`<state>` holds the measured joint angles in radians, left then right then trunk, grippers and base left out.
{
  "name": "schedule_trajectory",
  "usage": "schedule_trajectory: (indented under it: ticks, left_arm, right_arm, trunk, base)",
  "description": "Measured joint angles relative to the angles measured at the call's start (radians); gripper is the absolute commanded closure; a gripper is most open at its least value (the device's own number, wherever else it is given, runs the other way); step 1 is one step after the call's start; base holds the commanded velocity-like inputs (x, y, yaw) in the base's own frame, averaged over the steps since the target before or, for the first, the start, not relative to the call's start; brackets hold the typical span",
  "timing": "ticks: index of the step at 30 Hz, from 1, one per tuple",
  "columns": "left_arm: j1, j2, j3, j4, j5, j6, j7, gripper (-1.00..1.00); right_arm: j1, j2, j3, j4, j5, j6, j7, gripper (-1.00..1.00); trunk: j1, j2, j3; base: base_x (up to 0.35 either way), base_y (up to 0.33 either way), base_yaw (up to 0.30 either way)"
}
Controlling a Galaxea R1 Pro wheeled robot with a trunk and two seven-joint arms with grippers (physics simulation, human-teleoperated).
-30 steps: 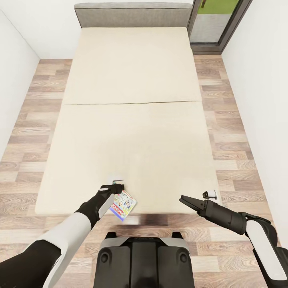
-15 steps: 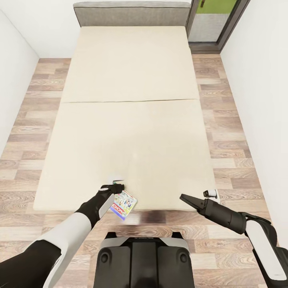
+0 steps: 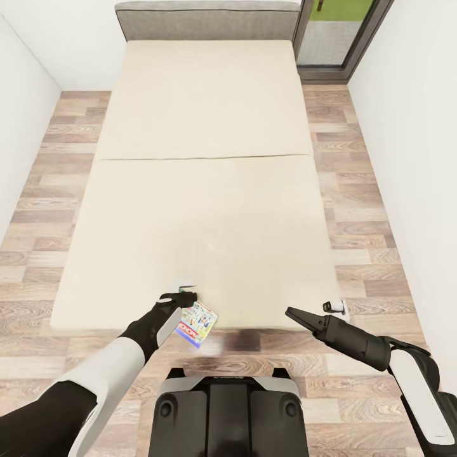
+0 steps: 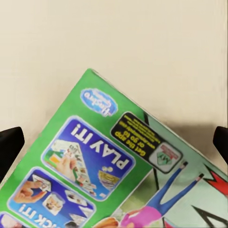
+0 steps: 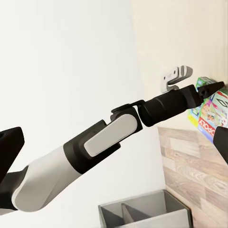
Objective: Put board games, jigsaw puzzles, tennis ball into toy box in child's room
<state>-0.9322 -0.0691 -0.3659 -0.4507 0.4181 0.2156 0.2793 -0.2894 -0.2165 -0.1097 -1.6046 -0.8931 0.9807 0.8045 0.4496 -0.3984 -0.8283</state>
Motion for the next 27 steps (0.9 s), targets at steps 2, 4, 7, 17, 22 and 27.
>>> schedule_trajectory:
  ticks: [2,4,7,17,22,27]
  left_arm:
    - [0.0,0.001,0.0,0.0,0.0,0.0,0.0,-1.0]
    - [0.0,0.001,0.0,0.0,0.0,0.0,0.0,-1.0]
    - [0.0,0.002,0.0,0.0,0.0,0.0,0.0,-1.0]
    - [0.0,0.003,0.006,-0.003,0.0,0.0,0.0,-1.0]
    - [0.0,0.014,0.024,-0.025,0.001,-0.007,0.001,-1.0]
    - [0.0,0.058,0.068,-0.095,0.009,-0.011,0.005,-1.0]
  right_arm:
    - [0.0,0.0,0.0,0.0,0.0,0.0,0.0,-1.0]
    - [0.0,0.0,0.0,0.0,0.0,0.0,0.0,-1.0]
    - [0.0,0.0,0.0,0.0,0.0,0.0,0.0,-1.0]
    - [0.0,-0.001,-0.001,0.0,0.0,-0.001,0.003,-1.0]
    - [0.0,-0.001,-0.003,0.0,0.0,0.0,0.004,-1.0]
    - [0.0,-0.001,-0.003,0.0,0.0,0.0,0.006,-1.0]
  trunk:
    - [0.0,0.0,0.0]
    - [0.0,0.0,0.0]
    - [0.0,0.0,0.0]
    - [0.0,0.0,0.0]
    - [0.0,0.0,0.0]
    - [0.0,0.0,0.0]
  base:
    - [-0.045,-0.044,0.0]
    - [-0.021,-0.021,0.0]
    - [-0.01,-0.009,0.0]
    - [-0.001,-0.001,0.0]
    - [0.0,0.0,0.0]
    - [0.0,0.0,0.0]
